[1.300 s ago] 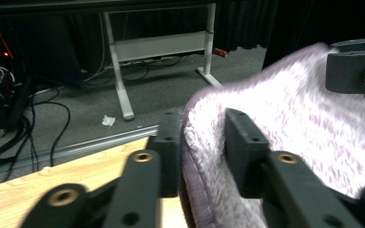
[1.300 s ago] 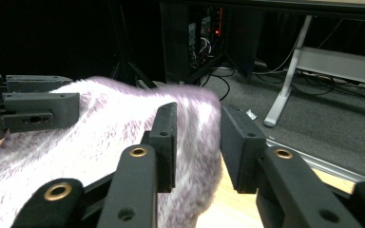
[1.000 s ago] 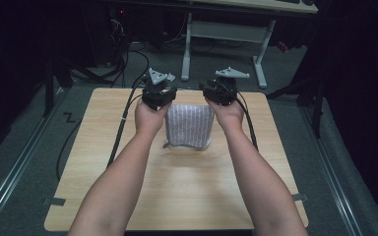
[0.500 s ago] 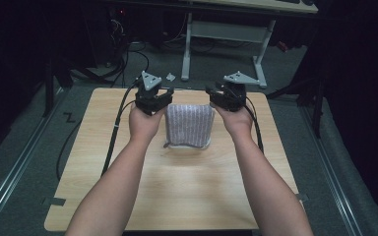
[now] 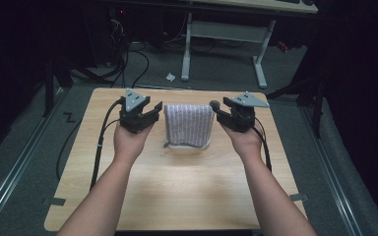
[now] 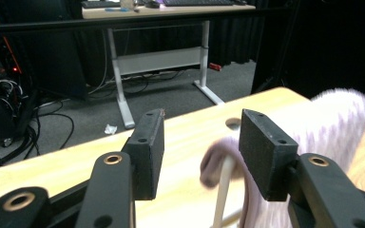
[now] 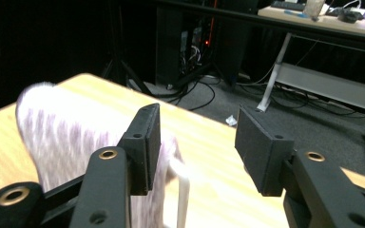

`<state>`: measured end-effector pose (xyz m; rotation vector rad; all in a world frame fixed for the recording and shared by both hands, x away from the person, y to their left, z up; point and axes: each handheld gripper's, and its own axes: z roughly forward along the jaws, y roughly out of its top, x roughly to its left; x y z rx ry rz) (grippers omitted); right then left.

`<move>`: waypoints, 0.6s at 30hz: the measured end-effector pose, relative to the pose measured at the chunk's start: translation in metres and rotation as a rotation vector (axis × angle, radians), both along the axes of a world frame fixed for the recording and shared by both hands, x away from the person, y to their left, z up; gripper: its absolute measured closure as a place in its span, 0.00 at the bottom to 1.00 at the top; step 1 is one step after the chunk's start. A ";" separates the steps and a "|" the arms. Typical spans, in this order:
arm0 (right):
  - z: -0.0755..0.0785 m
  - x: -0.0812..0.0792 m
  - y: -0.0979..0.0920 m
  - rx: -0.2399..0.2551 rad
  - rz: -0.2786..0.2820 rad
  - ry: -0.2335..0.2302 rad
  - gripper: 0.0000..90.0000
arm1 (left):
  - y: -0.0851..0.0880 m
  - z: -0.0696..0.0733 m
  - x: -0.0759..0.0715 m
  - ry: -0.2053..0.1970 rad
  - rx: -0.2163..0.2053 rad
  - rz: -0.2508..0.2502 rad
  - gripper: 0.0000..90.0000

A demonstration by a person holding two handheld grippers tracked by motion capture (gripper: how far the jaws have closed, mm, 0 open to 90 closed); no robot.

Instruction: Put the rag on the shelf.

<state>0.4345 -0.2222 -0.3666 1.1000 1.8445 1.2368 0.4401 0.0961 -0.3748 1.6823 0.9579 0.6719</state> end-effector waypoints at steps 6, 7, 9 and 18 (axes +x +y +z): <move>-0.019 -0.012 -0.011 -0.019 -0.003 0.030 0.50 | 0.017 -0.025 -0.013 0.040 -0.028 -0.008 0.53; -0.021 -0.013 -0.013 -0.028 -0.004 0.037 0.51 | 0.019 -0.029 -0.014 0.046 -0.024 -0.006 0.53; -0.027 -0.016 -0.017 -0.027 -0.007 0.035 0.51 | 0.023 -0.039 -0.017 0.061 -0.019 -0.001 0.51; -0.057 -0.026 -0.028 -0.050 -0.044 0.090 0.51 | 0.035 -0.079 -0.023 0.157 -0.006 -0.002 0.48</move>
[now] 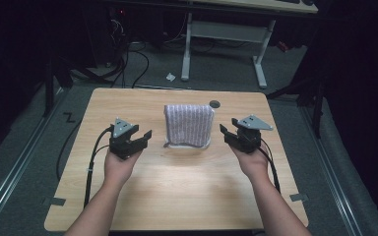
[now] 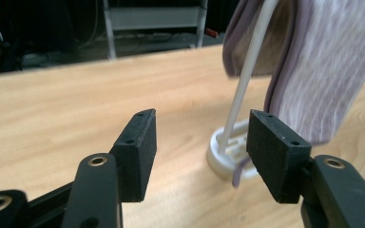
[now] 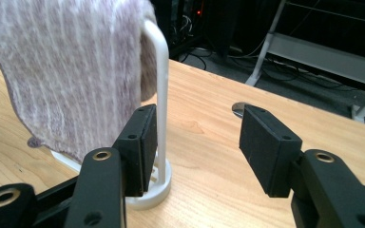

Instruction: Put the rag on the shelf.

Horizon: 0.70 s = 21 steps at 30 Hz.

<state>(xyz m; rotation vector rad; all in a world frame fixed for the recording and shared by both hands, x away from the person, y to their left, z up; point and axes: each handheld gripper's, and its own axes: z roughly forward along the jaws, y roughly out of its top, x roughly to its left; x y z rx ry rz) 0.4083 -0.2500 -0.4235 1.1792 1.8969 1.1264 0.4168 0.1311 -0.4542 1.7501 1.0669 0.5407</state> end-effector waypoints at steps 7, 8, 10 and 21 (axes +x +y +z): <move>-0.031 -0.011 -0.011 0.029 -0.021 0.063 0.50 | 0.004 -0.032 -0.012 0.084 0.044 -0.053 0.48; -0.037 -0.013 -0.013 0.024 -0.026 0.080 0.50 | 0.006 -0.036 -0.014 0.093 0.061 -0.063 0.48; -0.048 -0.019 -0.018 0.020 -0.034 0.098 0.50 | 0.011 -0.046 -0.022 0.115 0.107 -0.075 0.48; -0.090 -0.099 -0.059 0.008 -0.086 0.132 0.44 | 0.064 -0.071 -0.100 0.160 0.081 -0.032 0.48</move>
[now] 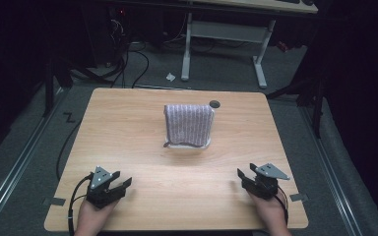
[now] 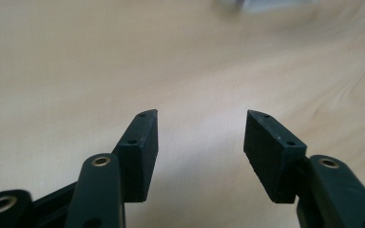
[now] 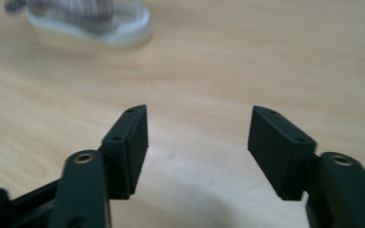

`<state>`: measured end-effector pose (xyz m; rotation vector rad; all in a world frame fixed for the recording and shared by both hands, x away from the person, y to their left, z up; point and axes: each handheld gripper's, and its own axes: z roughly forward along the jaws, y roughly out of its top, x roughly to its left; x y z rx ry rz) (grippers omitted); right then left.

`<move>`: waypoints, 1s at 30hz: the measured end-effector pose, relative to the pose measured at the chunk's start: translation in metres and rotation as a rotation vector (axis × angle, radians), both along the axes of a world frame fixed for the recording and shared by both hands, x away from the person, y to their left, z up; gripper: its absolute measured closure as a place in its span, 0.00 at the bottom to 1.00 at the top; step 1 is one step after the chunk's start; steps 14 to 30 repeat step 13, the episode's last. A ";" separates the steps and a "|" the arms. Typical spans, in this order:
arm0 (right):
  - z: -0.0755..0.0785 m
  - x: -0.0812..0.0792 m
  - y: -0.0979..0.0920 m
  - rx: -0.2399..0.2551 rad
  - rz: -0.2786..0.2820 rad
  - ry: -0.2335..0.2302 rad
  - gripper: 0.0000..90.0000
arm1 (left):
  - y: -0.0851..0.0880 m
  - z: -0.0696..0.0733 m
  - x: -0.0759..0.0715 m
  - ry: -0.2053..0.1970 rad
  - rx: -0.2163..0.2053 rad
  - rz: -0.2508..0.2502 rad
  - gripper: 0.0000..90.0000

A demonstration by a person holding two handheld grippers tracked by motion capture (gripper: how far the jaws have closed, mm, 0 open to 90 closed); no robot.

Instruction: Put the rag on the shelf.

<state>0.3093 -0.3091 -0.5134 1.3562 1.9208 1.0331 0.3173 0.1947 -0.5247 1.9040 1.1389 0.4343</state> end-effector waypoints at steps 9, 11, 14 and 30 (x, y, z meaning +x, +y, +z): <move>-0.003 0.001 -0.009 -0.018 -0.026 0.002 0.45 | -0.010 0.004 0.005 -0.017 0.027 -0.003 0.46; -0.004 0.000 -0.012 -0.012 -0.031 0.008 0.45 | -0.009 0.004 0.006 -0.005 0.005 0.005 0.47; -0.005 -0.001 -0.013 -0.007 -0.035 0.008 0.44 | -0.009 0.006 0.005 -0.006 -0.002 0.002 0.47; -0.005 -0.001 -0.013 -0.007 -0.035 0.008 0.44 | -0.009 0.006 0.005 -0.006 -0.002 0.002 0.47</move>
